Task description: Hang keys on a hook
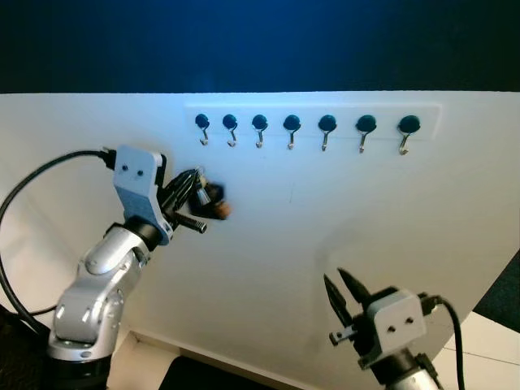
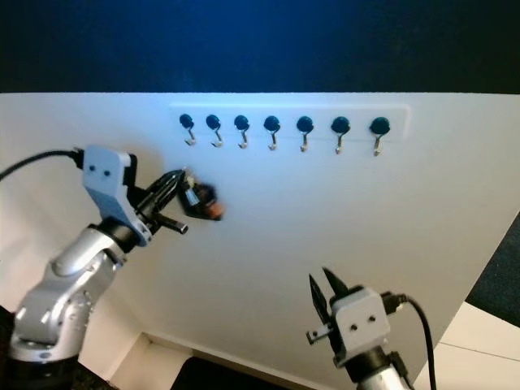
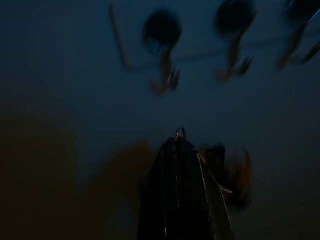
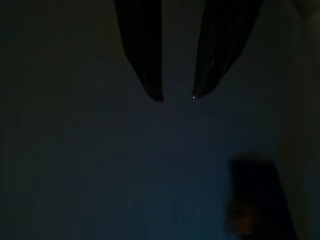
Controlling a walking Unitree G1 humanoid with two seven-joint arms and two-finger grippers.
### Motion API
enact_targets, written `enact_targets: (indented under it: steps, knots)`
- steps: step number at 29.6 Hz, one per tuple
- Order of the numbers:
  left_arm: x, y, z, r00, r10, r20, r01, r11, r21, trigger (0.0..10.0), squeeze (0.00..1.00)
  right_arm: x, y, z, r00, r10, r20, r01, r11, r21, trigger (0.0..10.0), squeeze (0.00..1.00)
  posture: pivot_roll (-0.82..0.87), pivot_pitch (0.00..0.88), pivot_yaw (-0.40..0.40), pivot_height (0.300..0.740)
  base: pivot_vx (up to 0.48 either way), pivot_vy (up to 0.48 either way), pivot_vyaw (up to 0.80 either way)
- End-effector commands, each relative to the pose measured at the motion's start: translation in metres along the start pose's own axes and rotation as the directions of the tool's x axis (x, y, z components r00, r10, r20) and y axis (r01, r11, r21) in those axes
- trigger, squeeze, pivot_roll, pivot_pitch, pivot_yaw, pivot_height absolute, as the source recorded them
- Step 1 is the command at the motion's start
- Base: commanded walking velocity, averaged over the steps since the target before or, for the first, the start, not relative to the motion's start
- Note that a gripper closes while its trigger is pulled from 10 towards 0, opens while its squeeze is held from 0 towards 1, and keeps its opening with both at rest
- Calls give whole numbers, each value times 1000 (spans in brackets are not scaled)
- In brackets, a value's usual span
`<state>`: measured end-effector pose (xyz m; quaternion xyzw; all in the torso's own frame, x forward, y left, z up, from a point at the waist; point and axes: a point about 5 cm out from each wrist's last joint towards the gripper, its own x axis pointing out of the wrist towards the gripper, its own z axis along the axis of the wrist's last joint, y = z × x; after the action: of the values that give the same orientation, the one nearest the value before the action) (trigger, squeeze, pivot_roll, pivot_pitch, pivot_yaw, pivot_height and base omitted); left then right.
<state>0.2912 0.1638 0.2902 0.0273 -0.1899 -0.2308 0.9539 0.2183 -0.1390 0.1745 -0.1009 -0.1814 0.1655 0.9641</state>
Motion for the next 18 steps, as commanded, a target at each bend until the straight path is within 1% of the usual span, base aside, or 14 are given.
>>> enact_targets:
  steps: [1, 3, 4, 5, 7, 9, 10, 14, 17, 18]
  knots:
    - [-5, 6, 9, 1000, -19, 5, 19, 1000, 9, 10000, 0, 1, 7, 4, 999, 36, 3, -36, 998, 45, 10000, 0, -11, 142, 164, 740, 0, 0, 0]
    - [-14, 10, 12, 996, -86, -17, 85, 996, -13, 10000, 0, 6, 10, 10, 997, 67, 25, -69, 994, 80, 10000, 0, -11, 139, 164, 740, 0, 0, 0]
    - [-14, 10, 12, 996, -86, -17, 85, 996, -13, 10000, 0, 6, 10, 10, 997, 67, 25, -69, 994, 80, 10000, 0, -11, 139, 164, 740, 0, 0, 0]
    - [-19, 13, 11, 993, -116, -35, 115, 993, -31, 10000, 0, 7, 11, 11, 997, 78, 30, -80, 993, 85, 10000, 0, -10, 139, 164, 740, 0, 0, 0]
    - [-26, 18, 13, 991, -127, -45, 125, 991, -51, 10000, 0, 8, 10, 13, 995, 89, 34, -92, 992, 88, 10000, 0, -1, 137, 158, 740, 0, 0, 0]
    - [-26, 18, 13, 991, -127, -45, 125, 991, -51, 10000, 0, 8, 10, 13, 995, 89, 34, -92, 992, 88, 10000, 0, -1, 137, 158, 740, 0, 0, 0]
    - [-27, 21, 15, 993, -116, -36, 114, 991, -63, 10000, 0, 9, 10, 14, 995, 95, 38, -98, 991, 90, 10000, 0, -1, 137, 158, 740, 0, 0, 0]
    - [-21, 24, 26, 994, -97, 49, 104, 976, -191, 10000, 0, 18, 15, 22, 988, 137, 75, -144, 985, 95, 10000, 0, 2, 126, 157, 740, 0, 0, 0]
    - [-21, 25, 27, 994, -99, 55, 109, 972, -211, 10000, 0, 20, 16, 23, 987, 143, 77, -150, 984, 96, 10000, 0, 2, 126, 158, 740, 0, 0, 0]
    - [-20, 26, 27, 993, -96, 65, 109, 965, -239, 10000, 0, 22, 17, 26, 985, 150, 86, -159, 982, 100, 10000, 0, 2, 126, 158, 740, 0, 0, 0]
